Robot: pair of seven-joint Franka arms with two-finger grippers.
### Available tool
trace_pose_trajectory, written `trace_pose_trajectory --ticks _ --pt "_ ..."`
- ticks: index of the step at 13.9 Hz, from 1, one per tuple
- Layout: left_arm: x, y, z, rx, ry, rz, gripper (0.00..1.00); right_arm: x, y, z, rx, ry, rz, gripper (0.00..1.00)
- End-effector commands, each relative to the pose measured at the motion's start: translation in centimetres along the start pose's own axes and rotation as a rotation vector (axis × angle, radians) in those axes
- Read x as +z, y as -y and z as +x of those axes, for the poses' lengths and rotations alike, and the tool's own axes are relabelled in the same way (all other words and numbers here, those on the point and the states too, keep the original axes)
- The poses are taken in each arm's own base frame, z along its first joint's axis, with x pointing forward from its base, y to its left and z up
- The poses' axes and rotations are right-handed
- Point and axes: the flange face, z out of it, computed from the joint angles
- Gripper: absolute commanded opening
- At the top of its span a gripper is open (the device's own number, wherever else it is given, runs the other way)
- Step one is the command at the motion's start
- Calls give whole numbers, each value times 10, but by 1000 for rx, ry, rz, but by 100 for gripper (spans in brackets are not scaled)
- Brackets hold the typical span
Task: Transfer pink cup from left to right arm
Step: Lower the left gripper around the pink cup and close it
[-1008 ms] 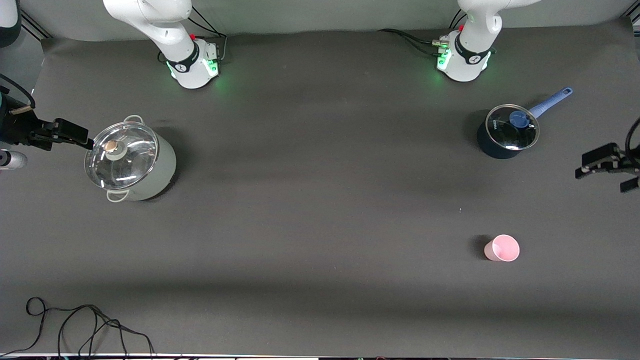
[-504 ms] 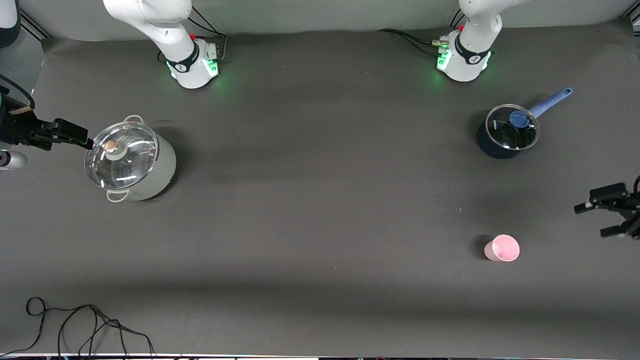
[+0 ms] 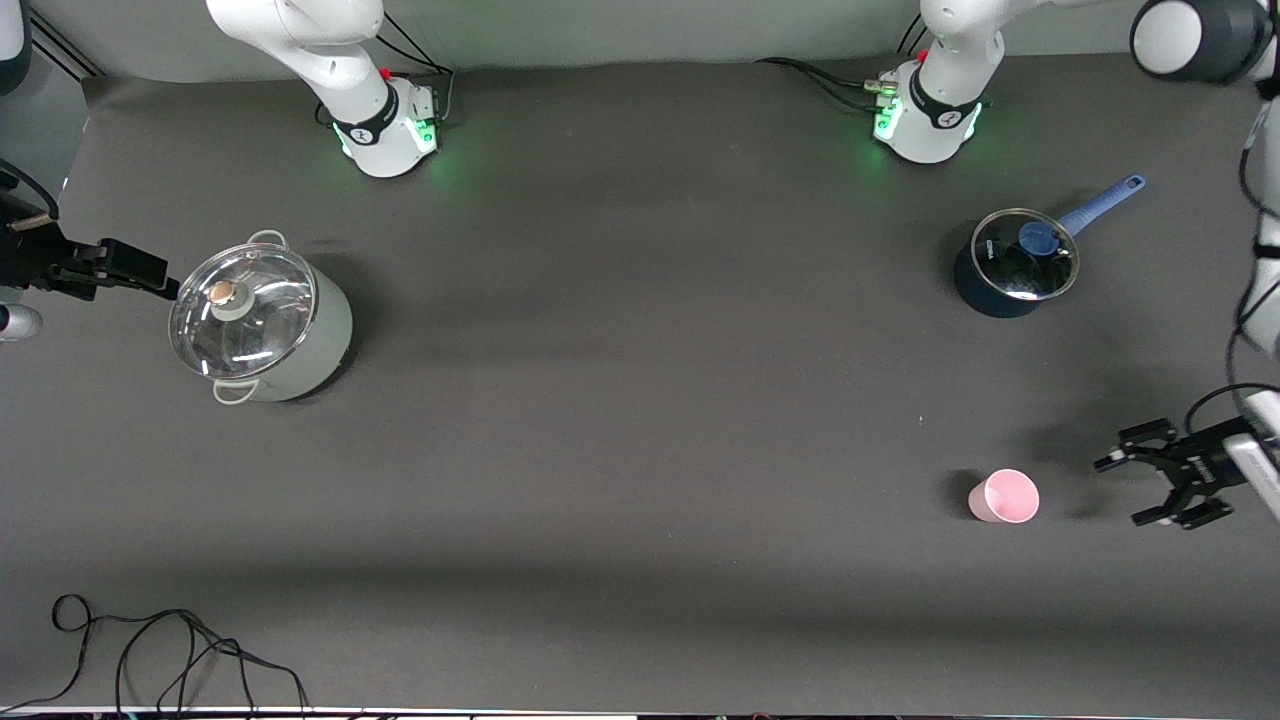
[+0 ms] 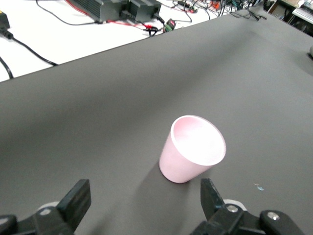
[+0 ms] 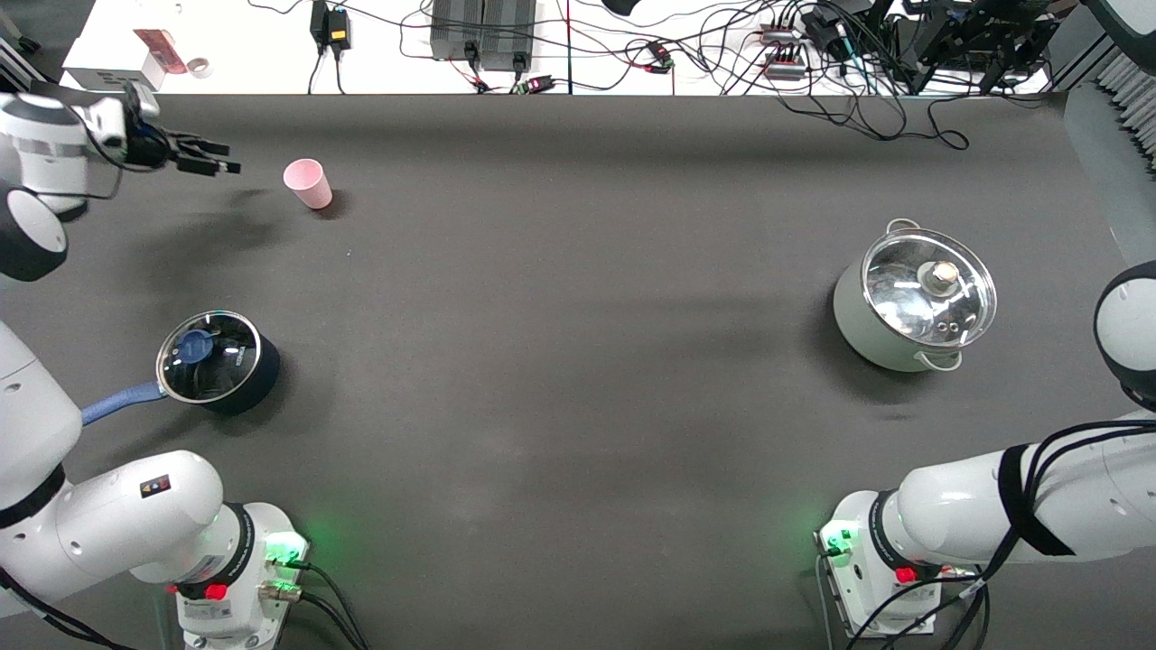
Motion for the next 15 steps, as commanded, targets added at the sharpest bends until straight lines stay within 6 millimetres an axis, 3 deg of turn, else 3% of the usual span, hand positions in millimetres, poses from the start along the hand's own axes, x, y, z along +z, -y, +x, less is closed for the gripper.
trace_pose_trajectory --ticks 1,4,10,15 --pt "21 12 -15 79 -89 24 100 -1 -2 -1 -12 1 -5 100" --pt "43 11 -34 138 -136 11 99 -4 0 -1 -7 -5 -4 100" --pt "61 5 -62 274 -280 3 99 -9 -11 -4 -11 -14 -1 100" --pt "78 -6 -72 365 -372 1 98 -9 -1 -5 -22 -13 -17 100"
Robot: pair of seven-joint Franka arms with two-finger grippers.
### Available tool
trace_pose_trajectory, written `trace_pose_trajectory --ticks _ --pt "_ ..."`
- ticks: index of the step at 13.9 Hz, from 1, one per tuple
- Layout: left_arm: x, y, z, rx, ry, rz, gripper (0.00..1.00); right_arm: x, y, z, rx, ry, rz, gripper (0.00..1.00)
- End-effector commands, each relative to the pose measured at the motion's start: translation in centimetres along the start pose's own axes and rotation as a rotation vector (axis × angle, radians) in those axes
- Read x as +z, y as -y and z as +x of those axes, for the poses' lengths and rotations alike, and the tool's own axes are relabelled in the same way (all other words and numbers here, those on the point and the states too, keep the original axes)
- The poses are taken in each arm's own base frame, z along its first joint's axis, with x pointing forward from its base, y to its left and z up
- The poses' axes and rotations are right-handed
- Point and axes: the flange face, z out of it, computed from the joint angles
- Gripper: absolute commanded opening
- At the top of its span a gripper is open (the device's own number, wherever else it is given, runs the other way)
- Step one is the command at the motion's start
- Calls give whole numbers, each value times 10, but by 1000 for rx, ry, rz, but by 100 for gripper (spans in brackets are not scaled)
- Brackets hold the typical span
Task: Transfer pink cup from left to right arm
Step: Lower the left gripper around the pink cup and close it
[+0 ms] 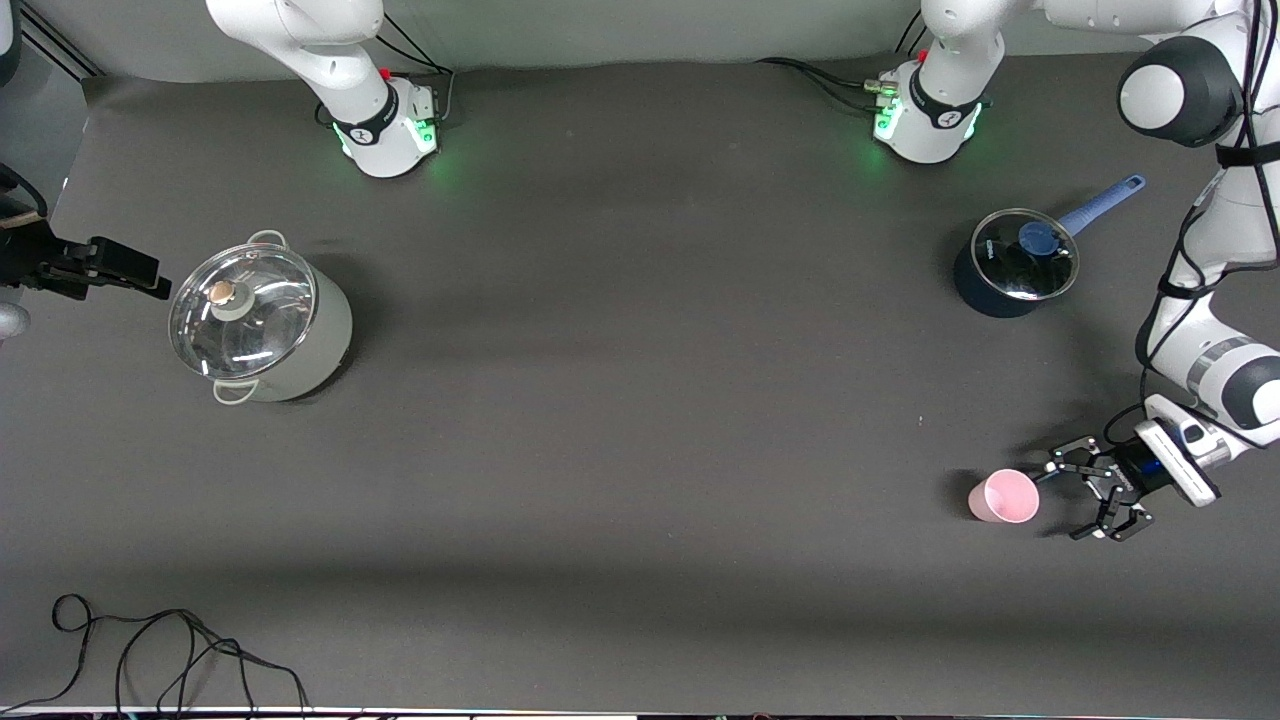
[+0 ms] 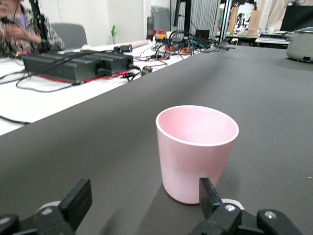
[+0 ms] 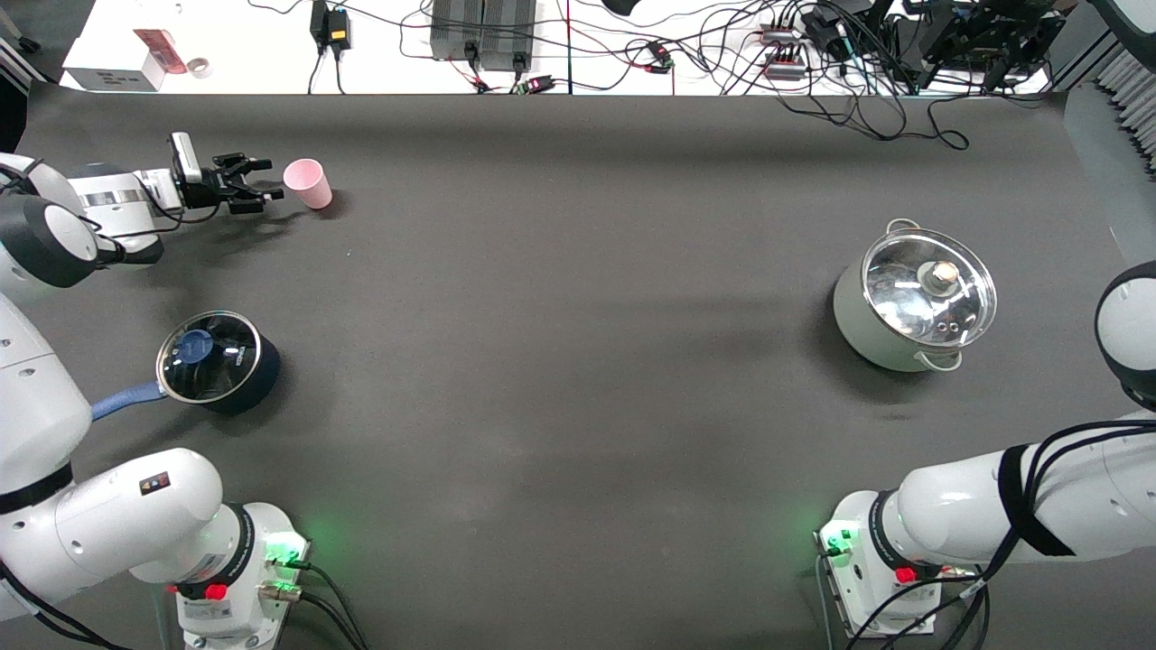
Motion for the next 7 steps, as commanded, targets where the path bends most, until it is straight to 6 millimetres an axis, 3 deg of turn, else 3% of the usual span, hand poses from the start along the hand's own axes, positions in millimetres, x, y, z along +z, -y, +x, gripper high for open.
trace_pose_trajectory --ticks 1,7 --pt "5 -11 -6 50 -62 15 98 -4 5 -4 -16 -3 -17 100" --pt "36 -31 -19 45 -91 0 98 -6 7 -7 -33 0 -18 100"
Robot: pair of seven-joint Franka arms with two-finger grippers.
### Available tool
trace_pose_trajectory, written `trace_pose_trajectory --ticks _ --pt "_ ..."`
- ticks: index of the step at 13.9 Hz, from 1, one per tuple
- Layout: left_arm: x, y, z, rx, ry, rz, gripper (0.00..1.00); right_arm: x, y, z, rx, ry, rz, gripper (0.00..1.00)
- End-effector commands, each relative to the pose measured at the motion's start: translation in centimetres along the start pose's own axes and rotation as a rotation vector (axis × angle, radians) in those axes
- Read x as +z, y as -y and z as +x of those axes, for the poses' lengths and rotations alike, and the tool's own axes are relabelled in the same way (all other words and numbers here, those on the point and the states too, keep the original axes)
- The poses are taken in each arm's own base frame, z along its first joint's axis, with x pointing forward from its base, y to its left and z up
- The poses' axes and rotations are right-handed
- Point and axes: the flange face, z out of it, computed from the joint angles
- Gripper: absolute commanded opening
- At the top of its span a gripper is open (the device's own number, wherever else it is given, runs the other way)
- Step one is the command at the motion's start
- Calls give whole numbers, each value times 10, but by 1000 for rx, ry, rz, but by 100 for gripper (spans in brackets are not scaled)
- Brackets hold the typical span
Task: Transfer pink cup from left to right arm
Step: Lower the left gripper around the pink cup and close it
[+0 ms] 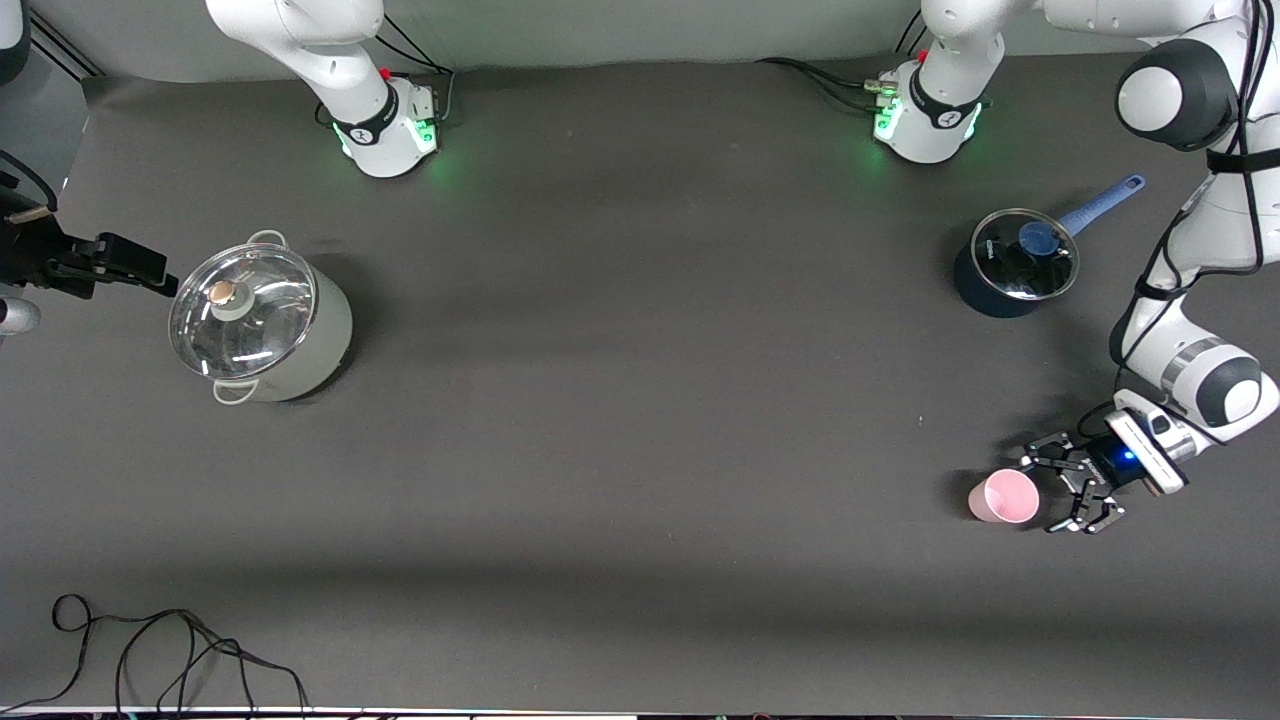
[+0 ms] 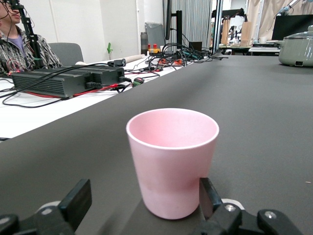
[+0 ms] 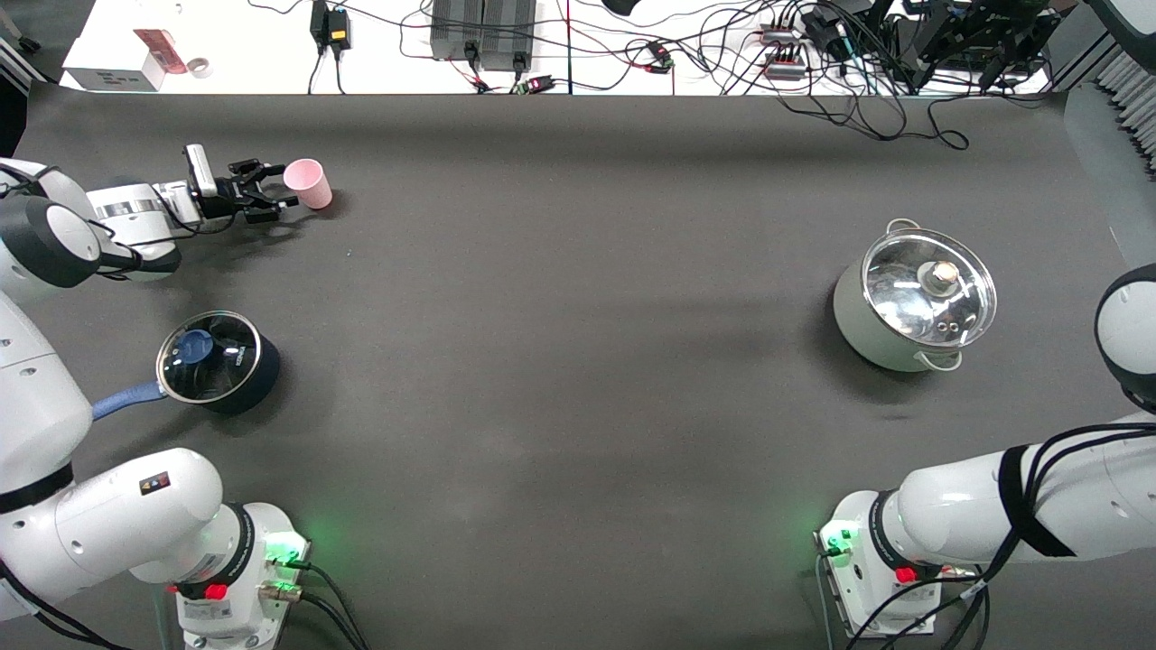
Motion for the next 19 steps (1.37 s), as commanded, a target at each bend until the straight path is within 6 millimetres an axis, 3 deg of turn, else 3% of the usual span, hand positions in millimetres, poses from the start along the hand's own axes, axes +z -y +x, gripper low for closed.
trace_pose_trajectory --ticks 1,6,9,12,13,17,19 --pt "14 -11 -6 13 -26 6 98 -3 0 -5 -20 5 -16 100" --pt "35 -19 -8 0 -13 0 98 -2 0 -6 -19 14 -16 100" --pt "42 -20 -8 -3 1 5 92 -1 -5 -6 -11 21 -16 100" --pt "42 -21 -7 -4 1 5 55 -1 -5 -6 -11 21 -16 100" --pt "43 -21 -8 -9 -1 3 48 0 -5 -6 -11 24 -16 100" --pt "41 -16 3 -45 3 3 37 0 -4 -6 -9 24 -16 100" --pt "49 -11 39 -102 6 -17 37 -1 -4 -7 1 25 -15 100"
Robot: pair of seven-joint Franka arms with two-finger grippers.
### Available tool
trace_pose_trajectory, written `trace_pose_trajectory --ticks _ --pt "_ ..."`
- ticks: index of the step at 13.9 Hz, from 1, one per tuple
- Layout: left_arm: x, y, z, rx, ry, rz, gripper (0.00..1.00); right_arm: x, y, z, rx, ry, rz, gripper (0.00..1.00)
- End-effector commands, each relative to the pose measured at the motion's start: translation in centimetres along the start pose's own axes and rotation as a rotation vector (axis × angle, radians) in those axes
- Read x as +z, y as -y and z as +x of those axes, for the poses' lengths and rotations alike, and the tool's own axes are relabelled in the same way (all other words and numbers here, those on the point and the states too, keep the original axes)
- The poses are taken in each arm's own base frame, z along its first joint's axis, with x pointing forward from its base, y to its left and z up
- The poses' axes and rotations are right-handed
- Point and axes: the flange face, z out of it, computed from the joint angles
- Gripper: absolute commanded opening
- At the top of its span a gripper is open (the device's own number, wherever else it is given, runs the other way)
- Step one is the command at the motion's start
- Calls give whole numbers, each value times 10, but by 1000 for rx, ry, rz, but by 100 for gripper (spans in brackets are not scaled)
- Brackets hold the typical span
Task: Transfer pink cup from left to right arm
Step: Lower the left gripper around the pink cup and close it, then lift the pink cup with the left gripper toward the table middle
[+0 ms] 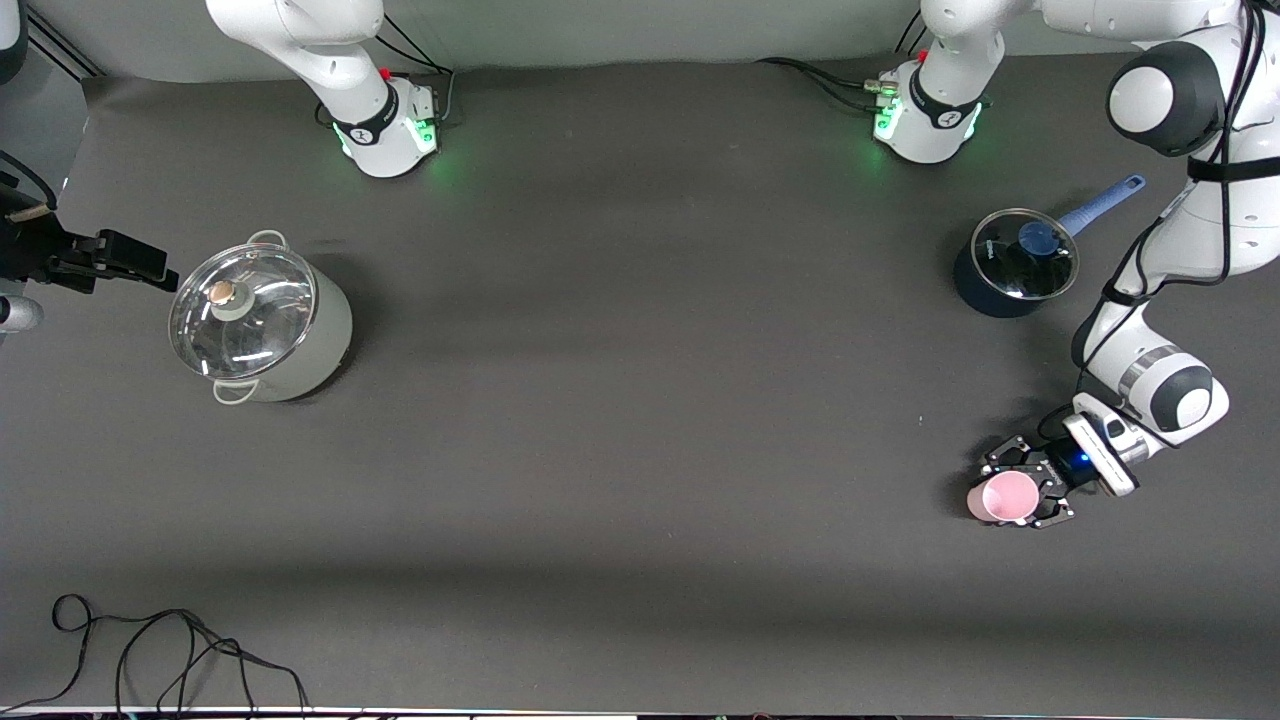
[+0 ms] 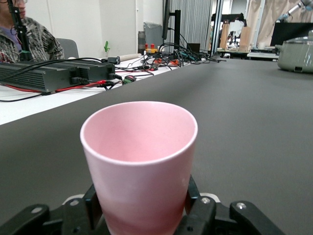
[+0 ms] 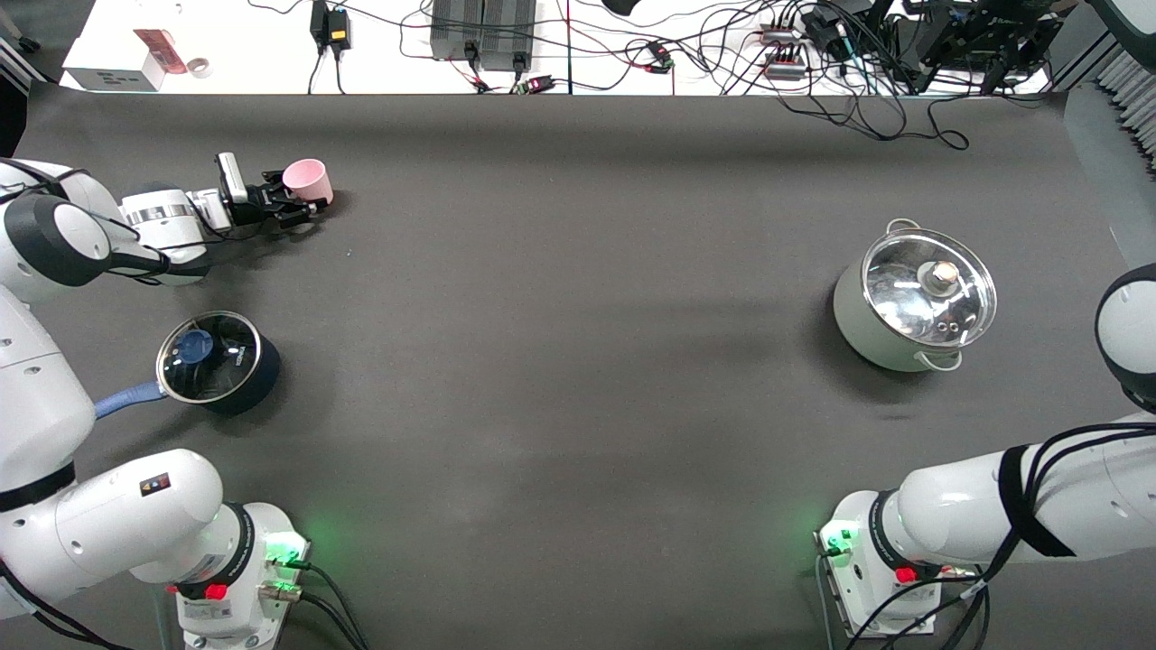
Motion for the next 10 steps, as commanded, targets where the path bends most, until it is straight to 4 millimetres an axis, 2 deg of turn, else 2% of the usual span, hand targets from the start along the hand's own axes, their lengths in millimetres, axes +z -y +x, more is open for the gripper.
trace_pose_trajectory --ticks 1,3,5,6,7,10 --pt "18 -3 62 -83 18 -25 36 -2 1 -4 -6 6 -4 100" --pt "36 -17 107 -139 42 -34 34 0 2 -3 -7 12 -3 100" --pt "63 -38 150 -186 52 -36 33 -4 1 -4 -7 3 -1 100" --pt "79 -54 174 -213 60 -23 33 -10 2 -8 -8 -6 -3 100" --pt "96 -72 201 -234 66 0 33 -24 4 -21 -12 -23 -4 100" --pt "134 -128 261 -252 36 7 33 -44 5 -38 -11 -60 -4 100"
